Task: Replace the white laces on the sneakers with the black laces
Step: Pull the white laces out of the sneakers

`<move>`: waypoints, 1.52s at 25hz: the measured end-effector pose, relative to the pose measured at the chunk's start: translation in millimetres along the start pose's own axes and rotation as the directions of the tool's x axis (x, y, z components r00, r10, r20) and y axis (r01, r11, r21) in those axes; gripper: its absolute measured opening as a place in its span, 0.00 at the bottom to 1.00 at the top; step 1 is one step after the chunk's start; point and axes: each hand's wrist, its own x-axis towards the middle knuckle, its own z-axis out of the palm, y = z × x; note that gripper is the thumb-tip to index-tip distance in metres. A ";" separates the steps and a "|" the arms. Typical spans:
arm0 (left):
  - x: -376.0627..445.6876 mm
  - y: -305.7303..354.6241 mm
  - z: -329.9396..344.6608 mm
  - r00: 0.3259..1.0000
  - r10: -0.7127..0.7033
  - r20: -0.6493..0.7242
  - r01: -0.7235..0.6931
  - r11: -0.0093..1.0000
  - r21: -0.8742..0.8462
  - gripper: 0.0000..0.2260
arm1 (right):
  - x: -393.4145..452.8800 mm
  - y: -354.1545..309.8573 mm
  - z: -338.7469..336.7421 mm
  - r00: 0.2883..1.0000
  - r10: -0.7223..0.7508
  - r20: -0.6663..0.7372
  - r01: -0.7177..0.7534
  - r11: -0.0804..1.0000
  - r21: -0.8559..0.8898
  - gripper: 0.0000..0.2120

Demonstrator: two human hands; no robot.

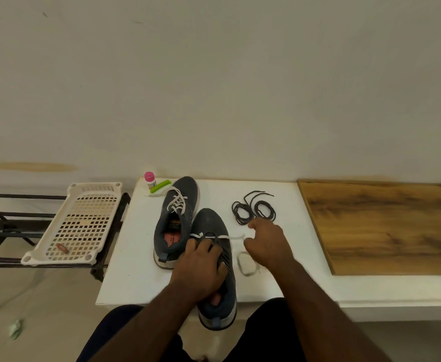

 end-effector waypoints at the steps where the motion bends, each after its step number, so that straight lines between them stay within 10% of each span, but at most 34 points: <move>1: -1.0 0.1 1.6 1.000 0.004 -0.009 -0.003 1.000 0.003 0.26 | 1.0 0.1 8.5 0.998 -0.047 -0.035 0.047 0.999 -0.002 0.18; 7: -2.9 2.2 4.4 0.999 -0.026 -0.043 0.025 0.999 -0.031 0.27 | 13.9 -36.9 43.5 0.982 -0.122 0.143 0.157 0.948 -0.277 0.10; 15: -4.6 -1.7 8.2 0.998 -0.055 -0.024 0.055 0.998 -0.006 0.27 | 13.9 -9.9 -10.8 0.918 0.008 -0.396 0.020 0.998 0.066 0.03; 23: 6.7 -11.5 -50.2 0.950 -0.186 -0.252 0.005 0.814 -0.581 0.14 | -5.3 -22.7 -6.7 0.997 0.019 -0.073 0.050 0.559 0.827 0.03; 26: 17.6 -3.6 -75.1 0.993 -0.056 -0.100 -0.043 0.626 -0.778 0.18 | -19.8 -34.1 -18.8 0.982 -0.135 0.132 -0.055 0.466 0.883 0.05; 30: 15.0 -3.9 -89.3 0.996 0.046 0.077 0.041 0.537 -0.842 0.09 | -28.2 -40.3 -38.5 0.969 -0.167 0.180 -0.061 0.546 0.836 0.06; 34: 12.0 -12.4 -100.3 0.965 -0.254 -0.065 0.103 0.594 -0.798 0.08 | -43.7 -34.8 -51.5 0.895 -0.172 0.411 -0.160 0.736 0.657 0.09; 38: 12.9 -18.3 -96.4 0.954 -0.295 -0.052 0.102 0.483 -0.870 0.08 | -70.1 -56.7 -62.9 0.794 -0.431 0.428 -0.318 0.306 0.897 0.09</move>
